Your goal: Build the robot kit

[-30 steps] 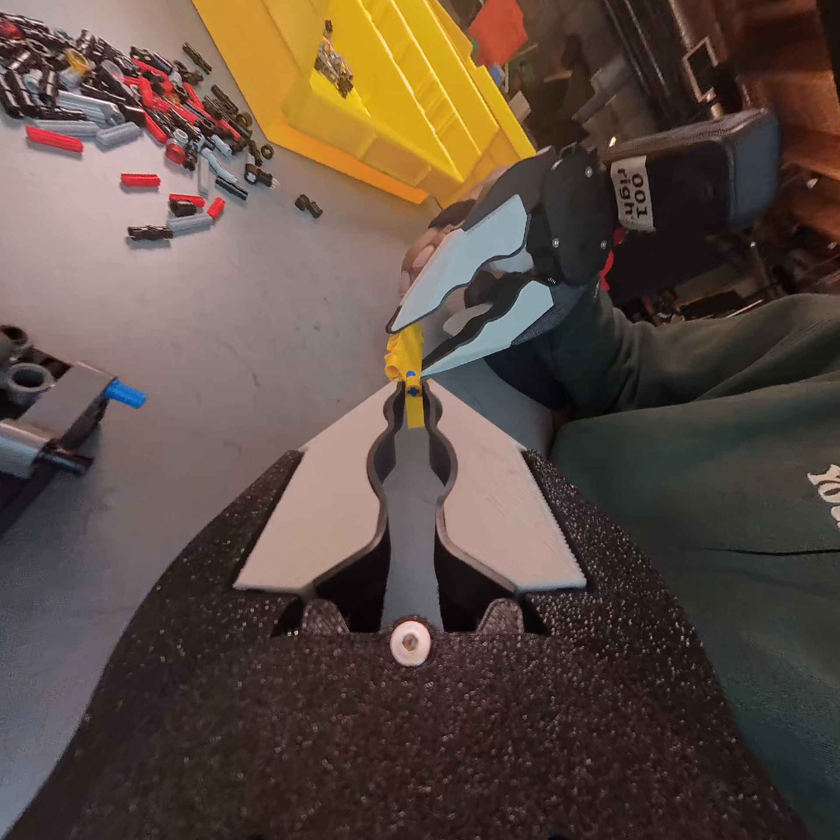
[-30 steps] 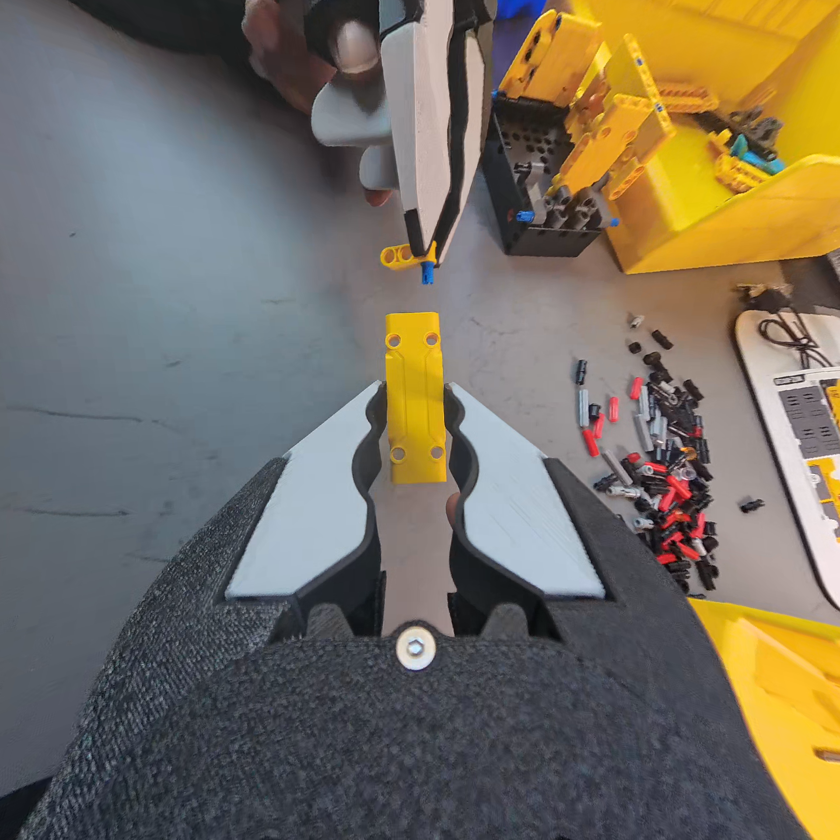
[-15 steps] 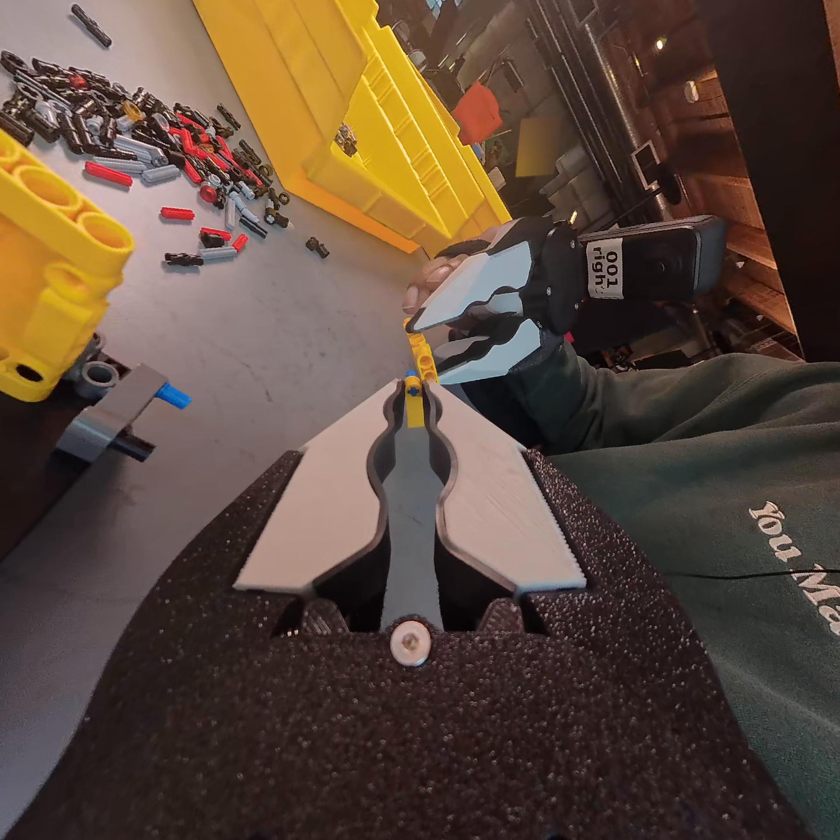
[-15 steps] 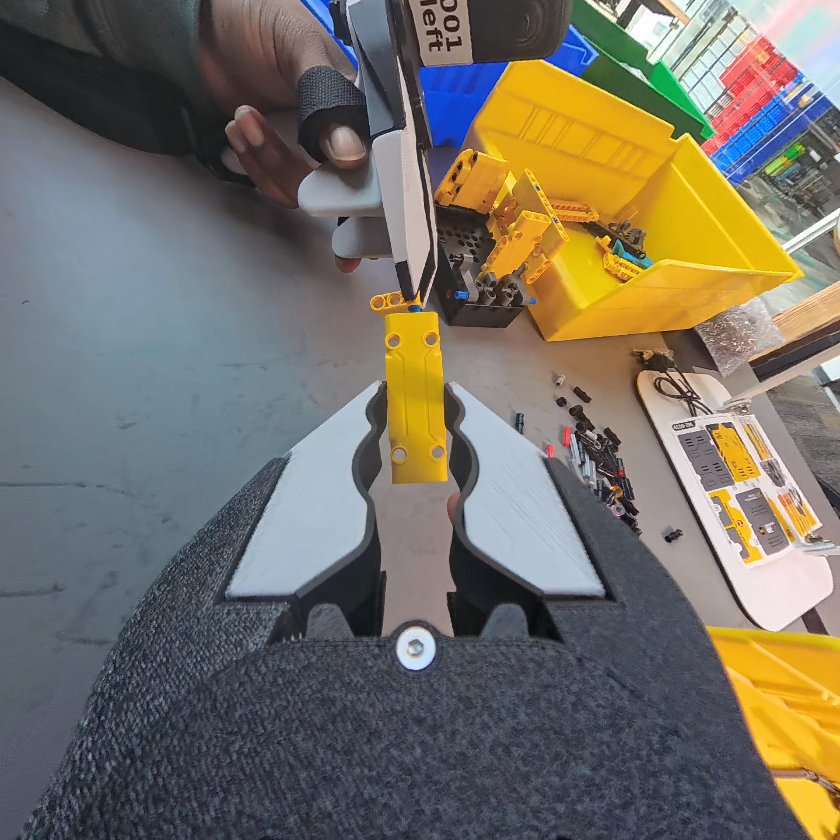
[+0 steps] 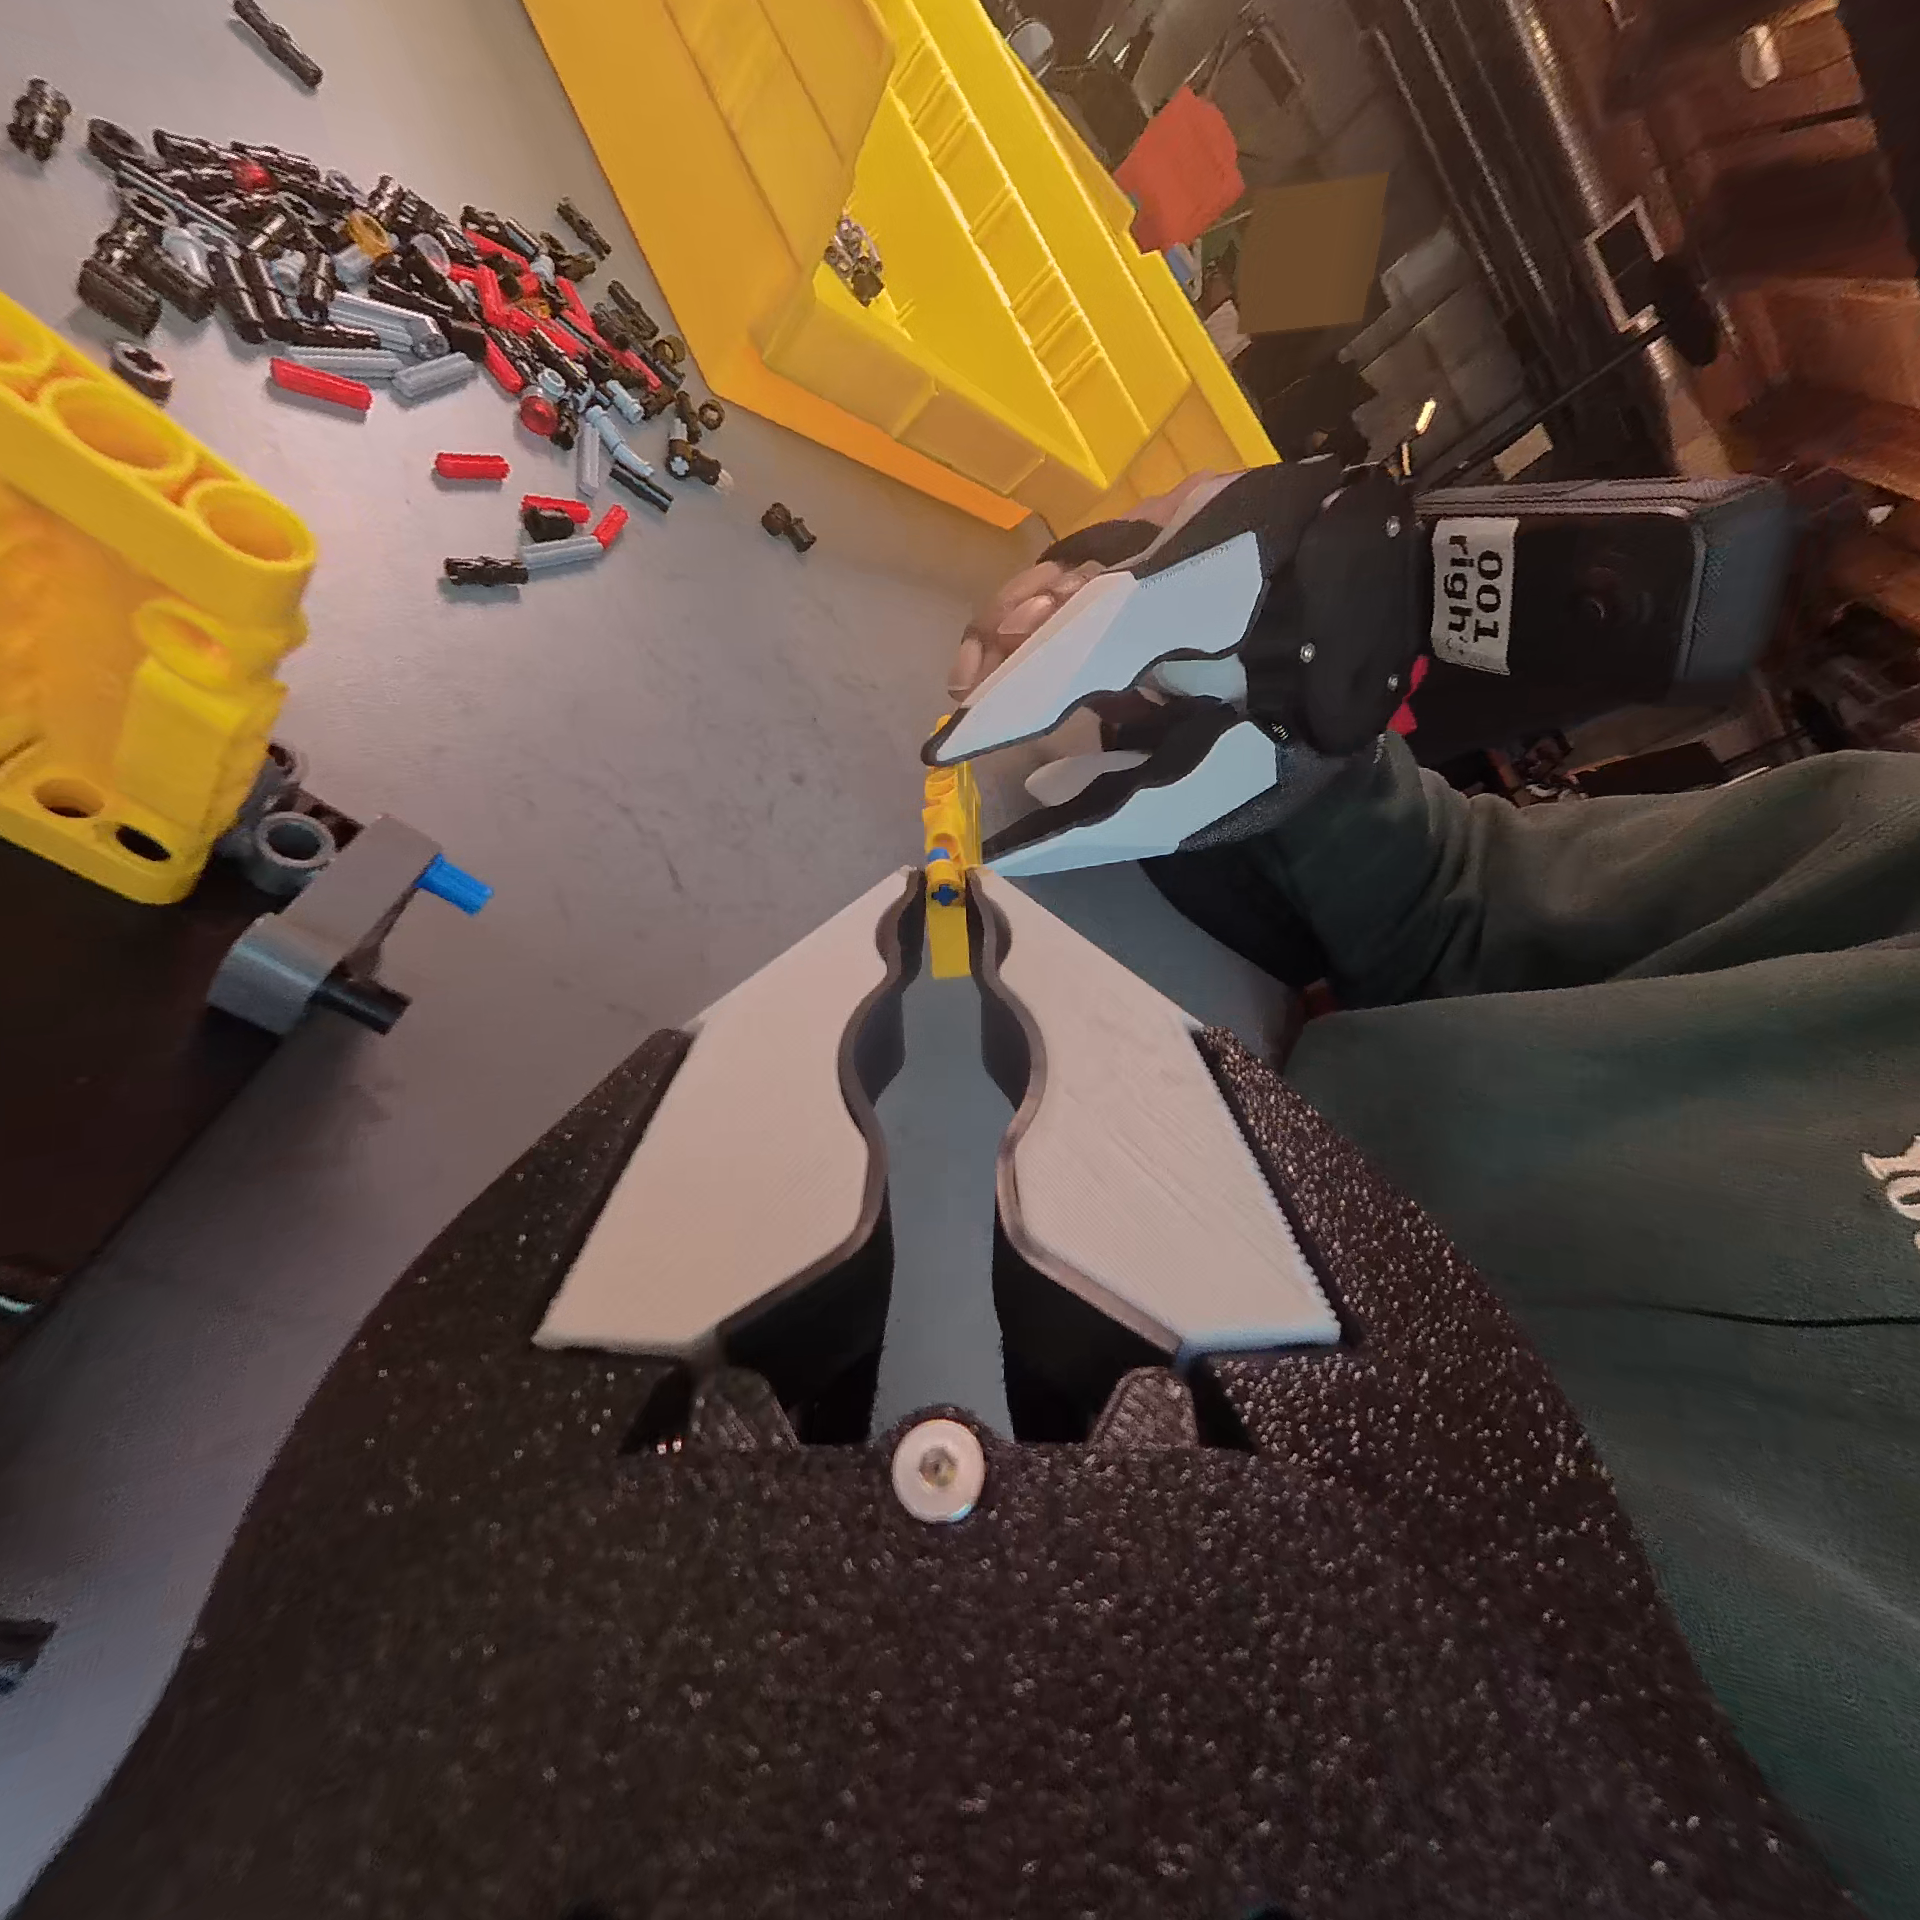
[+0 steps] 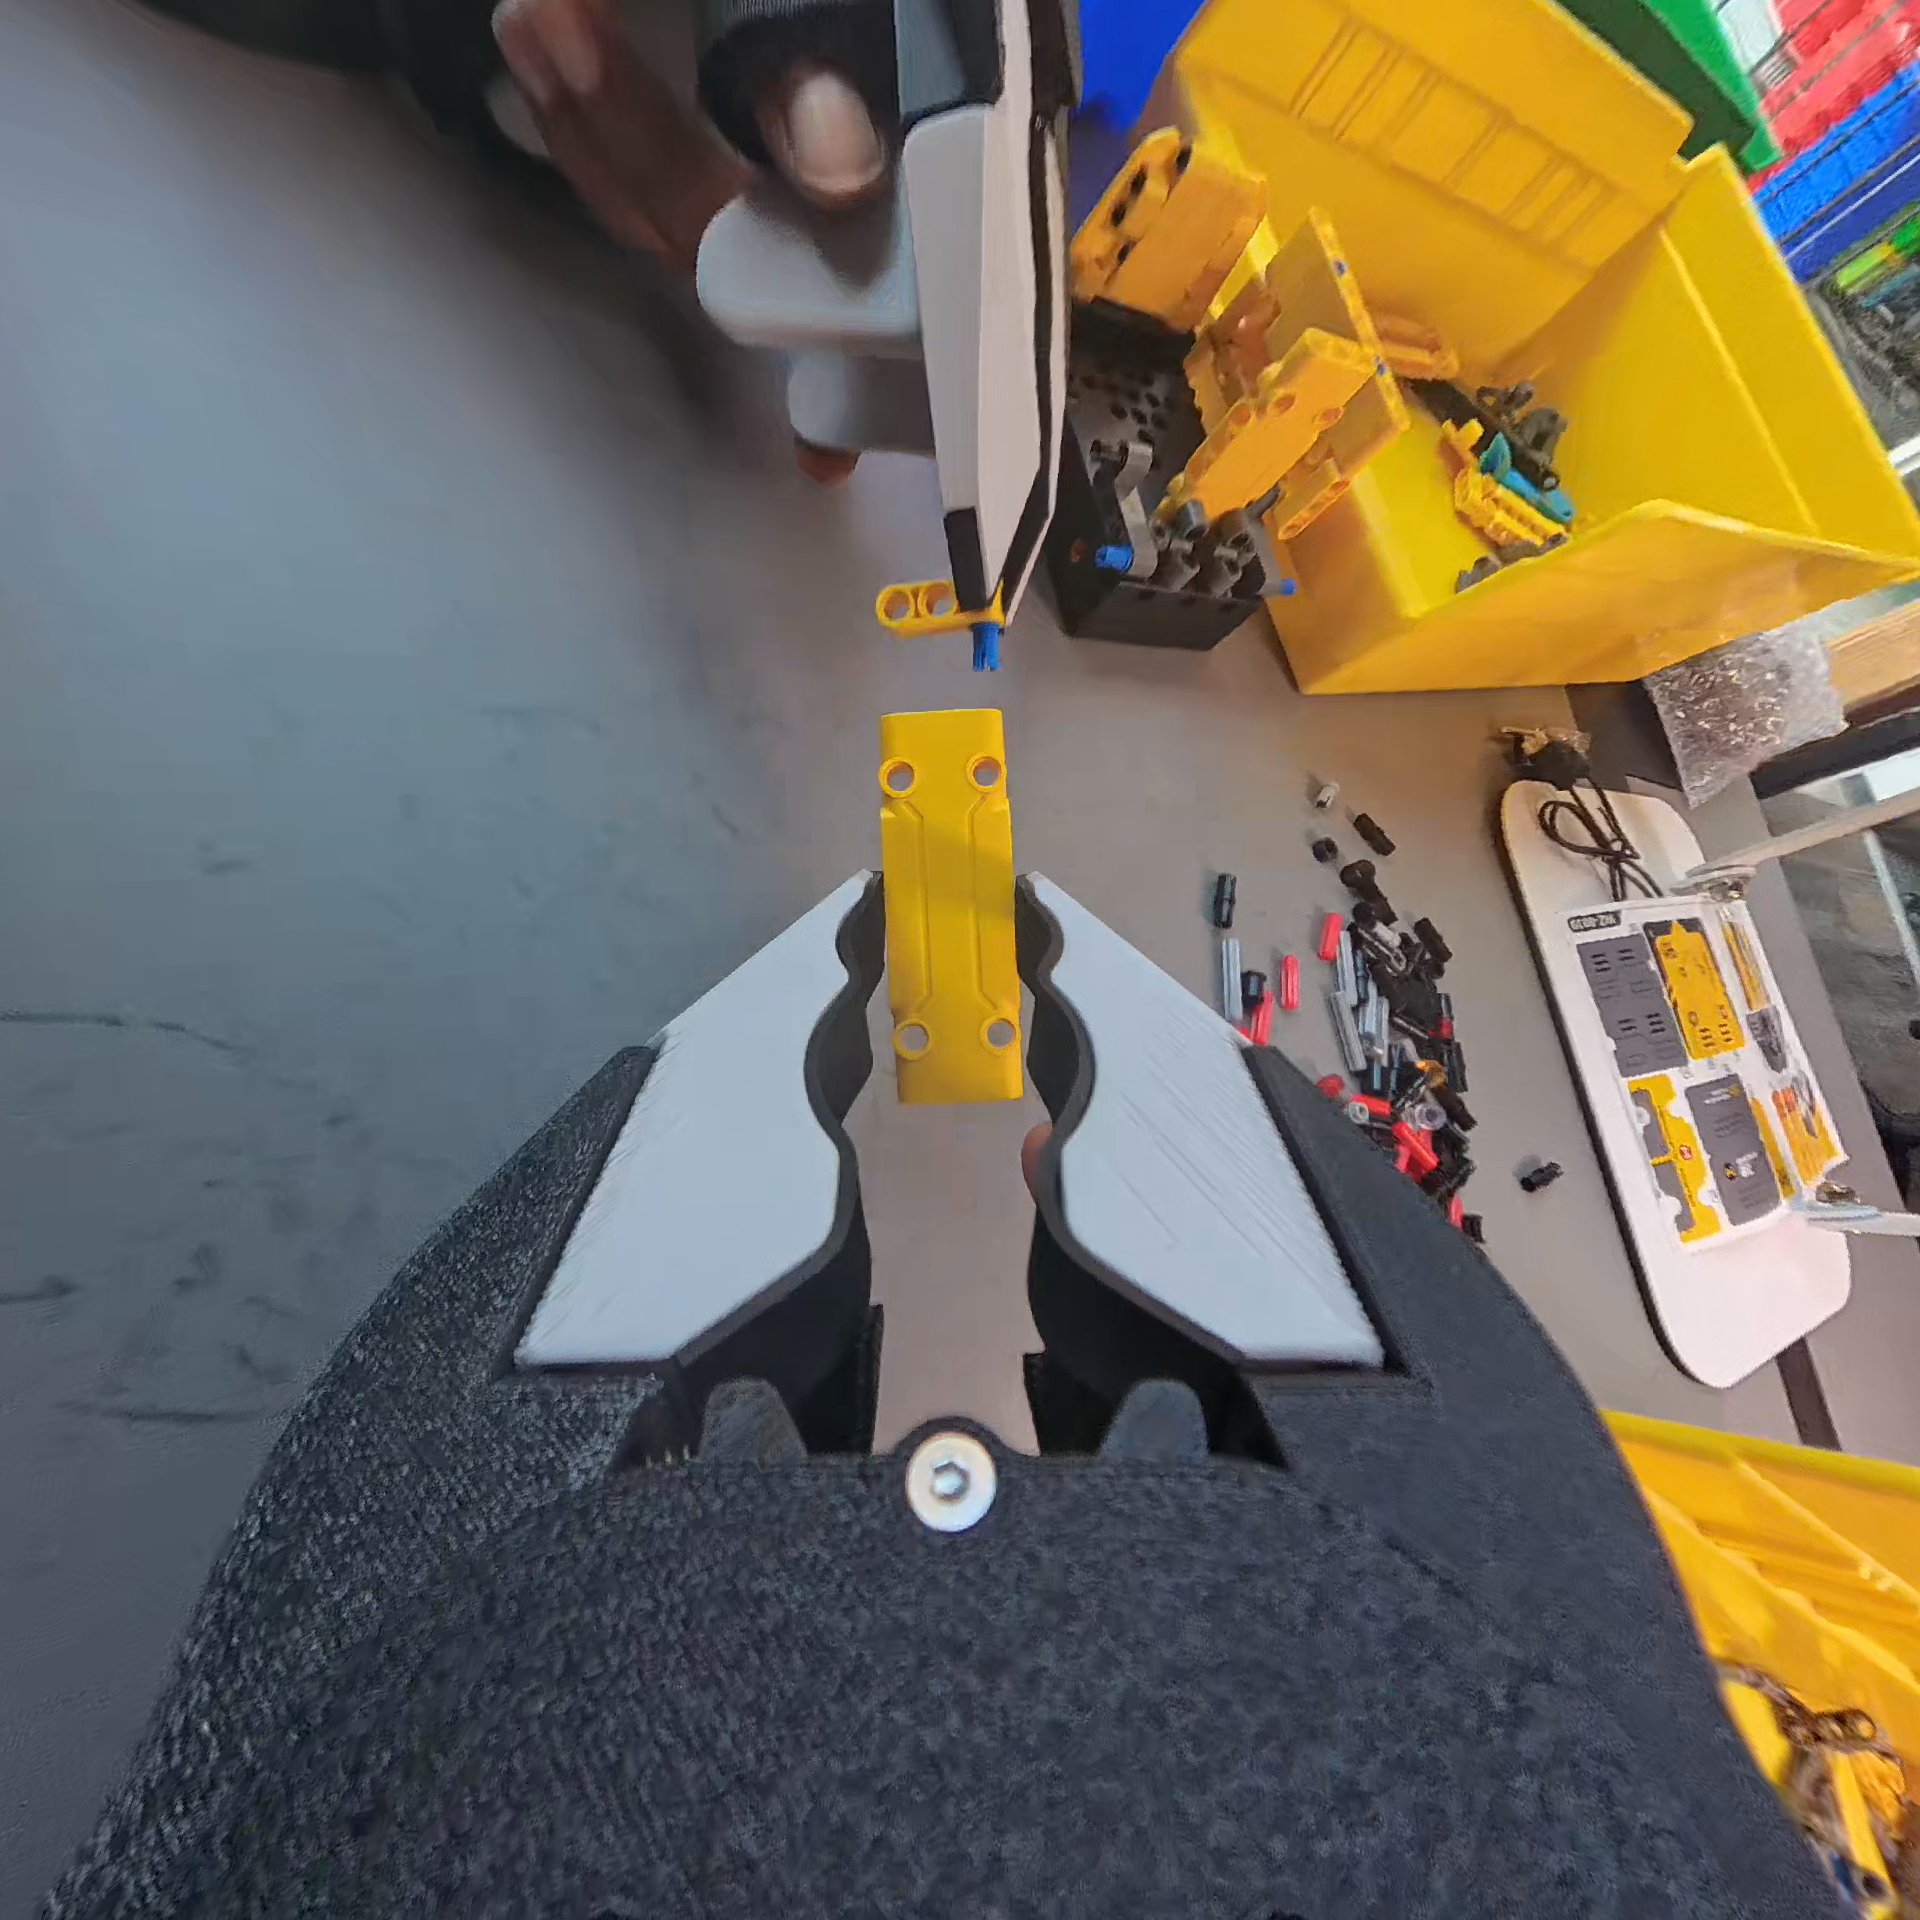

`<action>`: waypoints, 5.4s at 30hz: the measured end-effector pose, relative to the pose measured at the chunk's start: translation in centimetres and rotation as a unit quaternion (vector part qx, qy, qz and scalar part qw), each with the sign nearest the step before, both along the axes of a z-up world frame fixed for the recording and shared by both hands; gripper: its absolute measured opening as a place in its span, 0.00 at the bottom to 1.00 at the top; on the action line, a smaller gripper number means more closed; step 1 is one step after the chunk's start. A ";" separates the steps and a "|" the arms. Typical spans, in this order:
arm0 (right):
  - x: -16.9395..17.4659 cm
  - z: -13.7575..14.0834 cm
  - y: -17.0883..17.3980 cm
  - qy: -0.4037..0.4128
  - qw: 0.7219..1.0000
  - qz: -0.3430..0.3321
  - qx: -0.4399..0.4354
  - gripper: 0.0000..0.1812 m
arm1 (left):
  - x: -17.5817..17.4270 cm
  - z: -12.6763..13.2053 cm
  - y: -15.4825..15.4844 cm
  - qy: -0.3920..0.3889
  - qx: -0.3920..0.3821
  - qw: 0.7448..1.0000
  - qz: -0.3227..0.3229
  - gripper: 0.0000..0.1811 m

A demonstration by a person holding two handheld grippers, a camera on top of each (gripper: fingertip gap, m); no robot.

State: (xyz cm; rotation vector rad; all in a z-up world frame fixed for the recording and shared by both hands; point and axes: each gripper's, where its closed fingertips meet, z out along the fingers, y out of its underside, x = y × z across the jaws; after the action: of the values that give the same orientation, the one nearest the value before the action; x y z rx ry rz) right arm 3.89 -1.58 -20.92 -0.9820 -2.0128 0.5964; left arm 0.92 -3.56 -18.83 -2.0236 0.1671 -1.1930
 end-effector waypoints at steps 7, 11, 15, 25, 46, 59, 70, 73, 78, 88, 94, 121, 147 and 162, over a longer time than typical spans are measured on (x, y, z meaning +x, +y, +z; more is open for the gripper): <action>1.3 -2.7 -0.5 -0.124 0.992 -0.008 -0.038 0.13 | 0.2 -0.9 -0.1 0.038 0.001 0.999 -0.008 0.03; 2.0 -3.0 -1.2 -0.196 0.972 -0.006 -0.127 0.19 | 0.1 -0.8 -0.1 0.034 0.001 0.999 -0.009 0.03; 2.2 -2.9 -1.1 -0.259 0.943 -0.013 -0.210 0.20 | 0.2 -0.7 -0.2 0.036 0.004 0.999 -0.013 0.03; 2.2 -2.8 -0.5 -0.309 0.930 -0.018 -0.198 0.12 | 0.5 -0.3 -0.5 0.038 0.012 0.999 -0.024 0.03; 2.3 -1.0 -1.6 -0.184 0.964 -0.084 -0.174 0.14 | 0.5 -0.8 -0.4 0.054 0.015 0.998 -0.023 0.03; 2.3 -2.5 -1.4 -0.243 0.954 -0.080 -0.159 0.19 | 0.6 -0.4 -0.6 0.051 0.019 0.998 -0.030 0.03; 3.5 -3.1 -3.5 -0.209 0.968 -0.068 -0.118 0.13 | 0.6 -0.3 -0.6 0.053 0.023 0.998 -0.029 0.03; 3.4 -3.1 -3.5 -0.213 0.970 -0.051 -0.104 0.13 | 0.7 -0.5 -0.7 0.055 0.021 0.998 -0.033 0.03; 3.0 -3.0 -3.7 -0.238 0.969 -0.007 -0.064 0.18 | 0.9 -0.5 -1.0 0.061 0.024 0.997 -0.047 0.03; 2.4 -3.3 -4.2 -0.294 0.948 0.022 -0.119 0.10 | 1.6 -1.0 -2.2 0.159 0.078 0.978 -0.107 0.03; 2.0 -3.2 -4.1 -0.232 0.966 0.011 -0.117 0.03 | 1.7 -1.3 -2.7 0.193 0.102 0.967 -0.128 0.03; 1.7 0.3 -4.6 -0.068 0.959 0.056 -0.270 0.03 | 3.0 0.3 -4.0 0.218 0.179 0.944 -0.171 0.03; 2.3 0.6 -5.1 -0.084 0.966 0.077 -0.230 0.03 | 3.6 0.0 -4.7 0.261 0.188 0.928 -0.188 0.03; 2.5 -1.1 -5.5 -0.168 0.976 0.057 -0.126 0.02 | 4.2 -1.8 -5.0 0.340 0.179 0.901 -0.202 0.02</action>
State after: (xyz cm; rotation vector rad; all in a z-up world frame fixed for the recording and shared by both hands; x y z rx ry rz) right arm 6.35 -7.10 -21.98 -1.1881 -2.3454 0.8079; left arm 5.16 -8.58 -20.65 -2.0318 1.1119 -0.5559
